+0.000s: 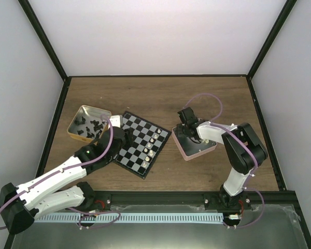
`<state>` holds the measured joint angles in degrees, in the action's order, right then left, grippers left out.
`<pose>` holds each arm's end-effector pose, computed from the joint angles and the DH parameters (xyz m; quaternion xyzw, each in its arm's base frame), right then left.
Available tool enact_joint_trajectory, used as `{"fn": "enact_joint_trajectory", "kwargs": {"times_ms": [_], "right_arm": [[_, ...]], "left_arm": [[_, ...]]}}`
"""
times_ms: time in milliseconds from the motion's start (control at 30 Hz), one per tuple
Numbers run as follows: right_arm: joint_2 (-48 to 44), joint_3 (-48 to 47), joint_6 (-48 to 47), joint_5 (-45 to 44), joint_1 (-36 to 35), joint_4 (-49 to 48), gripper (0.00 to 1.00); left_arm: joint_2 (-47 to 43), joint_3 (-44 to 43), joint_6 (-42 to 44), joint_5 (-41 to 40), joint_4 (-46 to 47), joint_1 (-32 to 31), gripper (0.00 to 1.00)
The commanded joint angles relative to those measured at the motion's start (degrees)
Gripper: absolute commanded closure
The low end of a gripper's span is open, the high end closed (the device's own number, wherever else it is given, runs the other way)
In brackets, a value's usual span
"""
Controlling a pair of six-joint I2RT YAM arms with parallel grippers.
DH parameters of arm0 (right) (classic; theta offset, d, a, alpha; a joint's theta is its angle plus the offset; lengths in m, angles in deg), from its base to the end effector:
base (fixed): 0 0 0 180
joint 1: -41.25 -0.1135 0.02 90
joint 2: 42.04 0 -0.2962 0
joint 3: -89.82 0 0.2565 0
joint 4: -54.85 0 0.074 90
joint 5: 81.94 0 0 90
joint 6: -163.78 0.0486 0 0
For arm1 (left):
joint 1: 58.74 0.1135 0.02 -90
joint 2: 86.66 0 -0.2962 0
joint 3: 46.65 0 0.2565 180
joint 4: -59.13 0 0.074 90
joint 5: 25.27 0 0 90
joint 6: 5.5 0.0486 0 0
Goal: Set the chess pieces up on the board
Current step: Pick up the chess piece from the storage box.
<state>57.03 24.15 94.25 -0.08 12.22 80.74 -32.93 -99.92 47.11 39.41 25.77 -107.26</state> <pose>0.3034 0.1605 0.1598 -0.0530 0.9606 0.0484 0.2685 0.1475 -0.1355 0.2846 -0.0192 0.8667 -0.1715 0.4680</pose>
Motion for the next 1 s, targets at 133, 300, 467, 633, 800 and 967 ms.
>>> {"fn": "enact_joint_trajectory", "kwargs": {"times_ms": [133, 300, 467, 633, 800, 967], "right_arm": [[1.36, -0.67, 1.37, -1.31, -0.91, 4.43, 0.85], [-0.07, -0.34, 1.44, -0.87, -1.17, 5.43, 0.76], [-0.08, -0.33, 1.55, -0.13, -1.67, 6.89, 0.77], [0.33, -0.35, 1.42, -0.82, -1.99, 7.13, 0.84], [-0.01, -0.52, 1.36, -2.66, -1.98, 5.76, 0.88], [-5.61, 1.59, 1.35, -3.71, -2.04, 2.15, 0.88]], "left_arm": [[-0.06, 1.05, 0.03, 0.38, 0.4, 0.44, 0.53], [0.04, 1.29, 0.11, 0.94, 1.23, 0.49, 0.52], [0.48, 1.33, 0.12, 1.06, 1.38, 0.55, 0.52], [0.5, 1.34, 0.03, 1.24, 1.4, 0.65, 0.52], [0.49, 1.38, 0.03, 1.53, 1.42, 0.61, 0.51], [0.25, 1.22, 0.63, 4.07, 1.71, 0.64, 0.45]]}}
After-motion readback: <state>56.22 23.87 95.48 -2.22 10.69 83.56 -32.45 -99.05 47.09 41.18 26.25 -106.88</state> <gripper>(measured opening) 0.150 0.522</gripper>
